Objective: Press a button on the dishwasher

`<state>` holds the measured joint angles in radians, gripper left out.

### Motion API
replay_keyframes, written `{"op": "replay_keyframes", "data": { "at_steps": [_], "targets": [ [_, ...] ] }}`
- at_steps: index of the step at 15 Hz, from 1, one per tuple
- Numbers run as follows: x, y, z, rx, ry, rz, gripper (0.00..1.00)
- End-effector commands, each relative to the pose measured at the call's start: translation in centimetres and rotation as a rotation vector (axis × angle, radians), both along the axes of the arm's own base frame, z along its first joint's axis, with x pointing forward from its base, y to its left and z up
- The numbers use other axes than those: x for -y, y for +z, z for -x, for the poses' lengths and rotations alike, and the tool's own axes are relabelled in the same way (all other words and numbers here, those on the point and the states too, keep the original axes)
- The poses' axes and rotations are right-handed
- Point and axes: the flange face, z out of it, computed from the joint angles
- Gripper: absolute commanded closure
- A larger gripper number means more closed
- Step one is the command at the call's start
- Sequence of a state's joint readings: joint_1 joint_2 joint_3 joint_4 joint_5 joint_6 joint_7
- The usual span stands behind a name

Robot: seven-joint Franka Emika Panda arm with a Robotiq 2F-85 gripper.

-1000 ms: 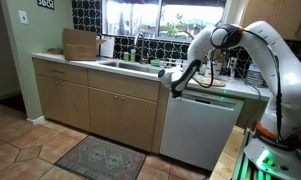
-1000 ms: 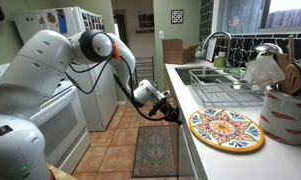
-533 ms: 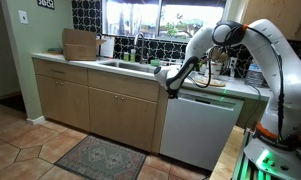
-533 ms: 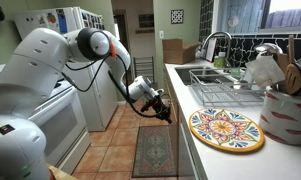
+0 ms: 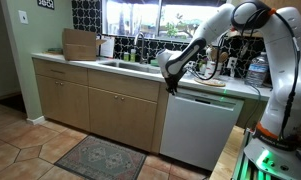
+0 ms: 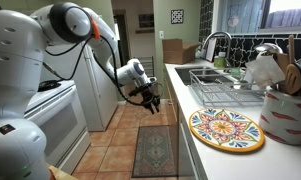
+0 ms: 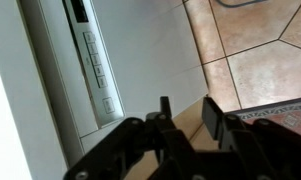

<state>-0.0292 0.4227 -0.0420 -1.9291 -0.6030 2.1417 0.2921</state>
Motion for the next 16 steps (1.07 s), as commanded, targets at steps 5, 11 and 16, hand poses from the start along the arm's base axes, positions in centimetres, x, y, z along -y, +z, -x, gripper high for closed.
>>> {"op": "replay_keyframes", "data": {
  "at_steps": [5,11,16],
  "targets": [
    [-1.2,9.2,10.6,0.040,0.053,-0.212,0.01],
    [1.3,12.3,13.7,0.041,0.060,-0.282,0.00],
    [1.4,12.7,14.0,0.046,0.071,-0.285,0.00]
  ]
}}
